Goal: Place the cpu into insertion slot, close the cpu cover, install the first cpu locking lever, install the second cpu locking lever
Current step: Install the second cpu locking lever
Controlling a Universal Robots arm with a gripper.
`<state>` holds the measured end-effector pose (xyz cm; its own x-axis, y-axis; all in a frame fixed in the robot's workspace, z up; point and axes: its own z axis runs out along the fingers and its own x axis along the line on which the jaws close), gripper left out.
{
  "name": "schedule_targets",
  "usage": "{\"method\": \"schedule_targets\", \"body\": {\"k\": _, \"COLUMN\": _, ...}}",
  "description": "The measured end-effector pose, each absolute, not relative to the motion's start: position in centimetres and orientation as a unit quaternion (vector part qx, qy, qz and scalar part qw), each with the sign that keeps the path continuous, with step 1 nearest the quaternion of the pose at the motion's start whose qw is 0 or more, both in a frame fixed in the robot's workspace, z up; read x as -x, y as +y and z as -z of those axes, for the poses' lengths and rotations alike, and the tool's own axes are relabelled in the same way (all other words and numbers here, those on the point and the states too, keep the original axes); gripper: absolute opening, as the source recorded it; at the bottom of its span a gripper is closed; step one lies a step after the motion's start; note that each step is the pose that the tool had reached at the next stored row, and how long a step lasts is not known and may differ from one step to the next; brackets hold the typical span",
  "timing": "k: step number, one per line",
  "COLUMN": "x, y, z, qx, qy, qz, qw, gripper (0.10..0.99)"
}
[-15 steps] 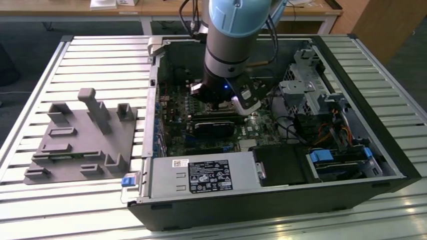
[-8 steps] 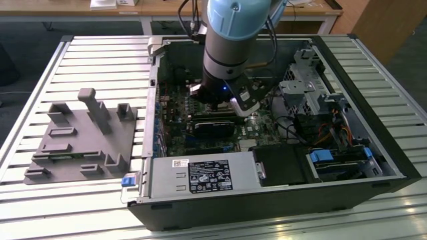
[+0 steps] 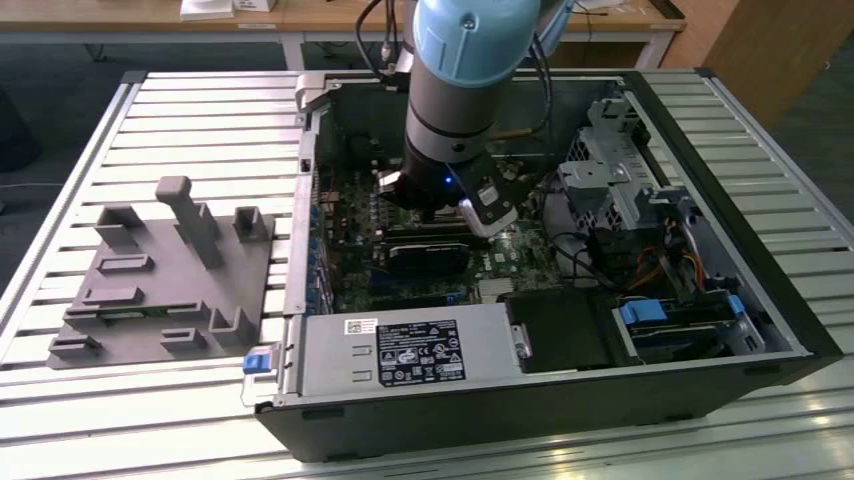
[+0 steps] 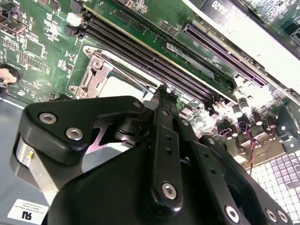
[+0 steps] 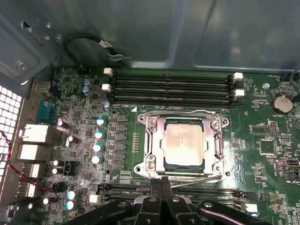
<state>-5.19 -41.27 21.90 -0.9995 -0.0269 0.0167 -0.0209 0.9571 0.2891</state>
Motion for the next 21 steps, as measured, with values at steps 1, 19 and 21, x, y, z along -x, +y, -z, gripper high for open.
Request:
{"method": "schedule_targets", "body": {"k": 1, "x": 5.19, "y": -41.27, "z": -21.86, "qx": -0.012, "qy": -0.989, "qz": 0.146, "qw": 0.010, "gripper": 0.106}}
{"method": "schedule_targets", "body": {"k": 19, "x": 5.61, "y": -42.14, "z": -21.15, "qx": -0.011, "qy": -0.986, "qz": 0.167, "qw": 0.010, "gripper": 0.106}}
{"method": "schedule_targets", "body": {"k": 21, "x": 5.72, "y": -42.26, "z": -21.07, "qx": -0.009, "qy": -0.985, "qz": 0.170, "qw": 0.010, "gripper": 0.106}}
